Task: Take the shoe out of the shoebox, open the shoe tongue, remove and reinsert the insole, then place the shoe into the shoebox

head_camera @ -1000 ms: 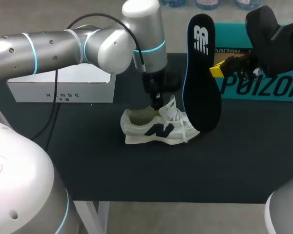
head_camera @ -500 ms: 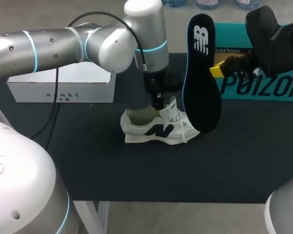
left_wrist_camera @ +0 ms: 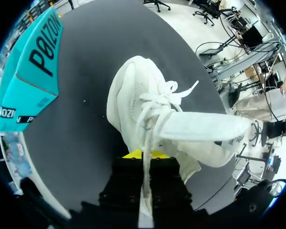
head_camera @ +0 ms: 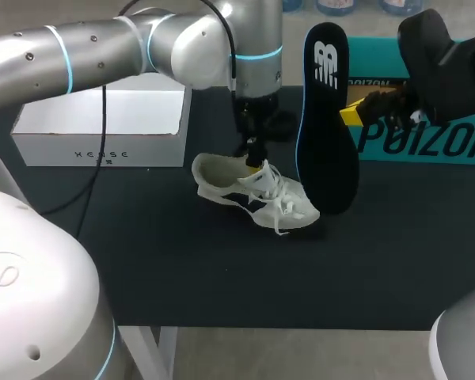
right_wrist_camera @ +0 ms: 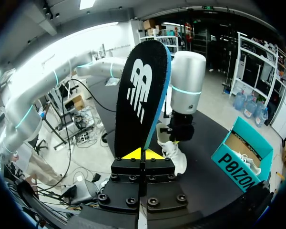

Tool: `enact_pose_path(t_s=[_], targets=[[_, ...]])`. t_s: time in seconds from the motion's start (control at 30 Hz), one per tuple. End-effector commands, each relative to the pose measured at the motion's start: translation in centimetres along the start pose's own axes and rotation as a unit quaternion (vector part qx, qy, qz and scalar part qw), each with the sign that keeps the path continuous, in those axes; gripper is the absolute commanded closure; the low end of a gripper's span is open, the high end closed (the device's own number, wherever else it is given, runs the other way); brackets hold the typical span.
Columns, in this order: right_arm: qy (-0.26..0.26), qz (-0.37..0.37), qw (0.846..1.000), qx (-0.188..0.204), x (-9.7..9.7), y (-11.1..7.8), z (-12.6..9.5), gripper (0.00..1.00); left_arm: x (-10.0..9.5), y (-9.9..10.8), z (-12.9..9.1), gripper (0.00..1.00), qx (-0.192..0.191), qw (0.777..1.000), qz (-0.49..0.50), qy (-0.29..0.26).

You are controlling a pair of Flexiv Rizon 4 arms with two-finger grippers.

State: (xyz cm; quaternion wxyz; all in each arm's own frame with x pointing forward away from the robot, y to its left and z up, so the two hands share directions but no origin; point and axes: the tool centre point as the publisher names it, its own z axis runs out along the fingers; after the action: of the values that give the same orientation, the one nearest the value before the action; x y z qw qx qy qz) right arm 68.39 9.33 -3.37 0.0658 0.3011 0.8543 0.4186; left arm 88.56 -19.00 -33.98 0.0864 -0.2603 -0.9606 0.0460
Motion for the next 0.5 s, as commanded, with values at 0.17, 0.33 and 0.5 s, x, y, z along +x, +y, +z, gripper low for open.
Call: enact_pose_path(t_s=[0.17,0.33,0.5], targets=[[0.001,0.001,1.0,0.004,-0.2,0.5,0.4,1.0,0.8,1.4,-2.2,1.0,0.012,0.955,0.294,0.032],[0.001,0.001,1.0,0.004,-0.2,0.5,0.4,1.0,0.4,0.7,-2.5,1.0,-0.015,0.909,0.413,0.044],[0.001,0.001,1.0,0.004,-0.2,0.5,0.4,1.0,-0.2,0.1,-2.6,1.0,-0.031,0.88,0.471,0.059]])
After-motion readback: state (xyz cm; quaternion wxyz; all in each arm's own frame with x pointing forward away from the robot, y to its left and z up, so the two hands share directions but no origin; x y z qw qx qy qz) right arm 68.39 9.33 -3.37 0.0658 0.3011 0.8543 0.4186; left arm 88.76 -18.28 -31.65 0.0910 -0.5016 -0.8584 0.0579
